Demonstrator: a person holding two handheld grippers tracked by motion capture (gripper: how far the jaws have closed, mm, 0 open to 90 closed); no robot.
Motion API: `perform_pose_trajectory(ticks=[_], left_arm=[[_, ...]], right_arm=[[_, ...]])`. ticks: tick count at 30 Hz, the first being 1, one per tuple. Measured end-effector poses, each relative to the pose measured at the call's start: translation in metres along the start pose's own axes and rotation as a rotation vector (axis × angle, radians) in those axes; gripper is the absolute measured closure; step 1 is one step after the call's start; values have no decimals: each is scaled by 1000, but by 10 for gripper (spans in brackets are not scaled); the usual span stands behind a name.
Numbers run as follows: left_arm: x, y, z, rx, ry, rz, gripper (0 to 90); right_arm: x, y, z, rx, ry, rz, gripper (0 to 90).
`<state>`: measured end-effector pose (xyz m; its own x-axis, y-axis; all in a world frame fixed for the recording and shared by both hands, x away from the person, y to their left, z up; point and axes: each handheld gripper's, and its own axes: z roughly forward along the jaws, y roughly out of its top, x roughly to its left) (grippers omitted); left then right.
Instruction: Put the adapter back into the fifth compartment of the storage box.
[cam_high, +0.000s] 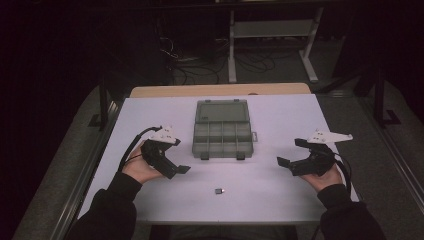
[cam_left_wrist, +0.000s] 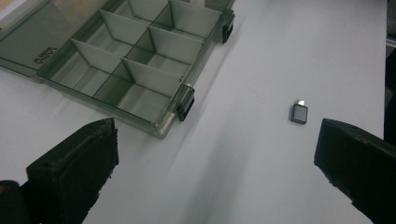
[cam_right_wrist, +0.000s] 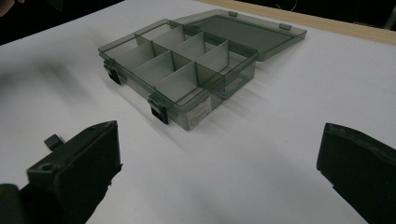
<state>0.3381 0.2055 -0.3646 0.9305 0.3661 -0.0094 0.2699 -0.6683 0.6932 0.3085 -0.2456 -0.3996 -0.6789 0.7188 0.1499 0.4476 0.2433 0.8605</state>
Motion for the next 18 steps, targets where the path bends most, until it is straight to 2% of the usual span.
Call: perform_pose_trajectory(ticks=[9, 10, 18], left_arm=[[-4, 5, 10, 15, -20, 15, 0], [-6, 6, 15, 31, -31, 30, 0], [-13, 10, 27, 55, -59, 48, 0]], right_arm=[[0, 0, 0, 4, 2, -4, 0], [0, 0, 0, 4, 2, -4, 0], [1, 0, 1, 9, 7, -3, 0]])
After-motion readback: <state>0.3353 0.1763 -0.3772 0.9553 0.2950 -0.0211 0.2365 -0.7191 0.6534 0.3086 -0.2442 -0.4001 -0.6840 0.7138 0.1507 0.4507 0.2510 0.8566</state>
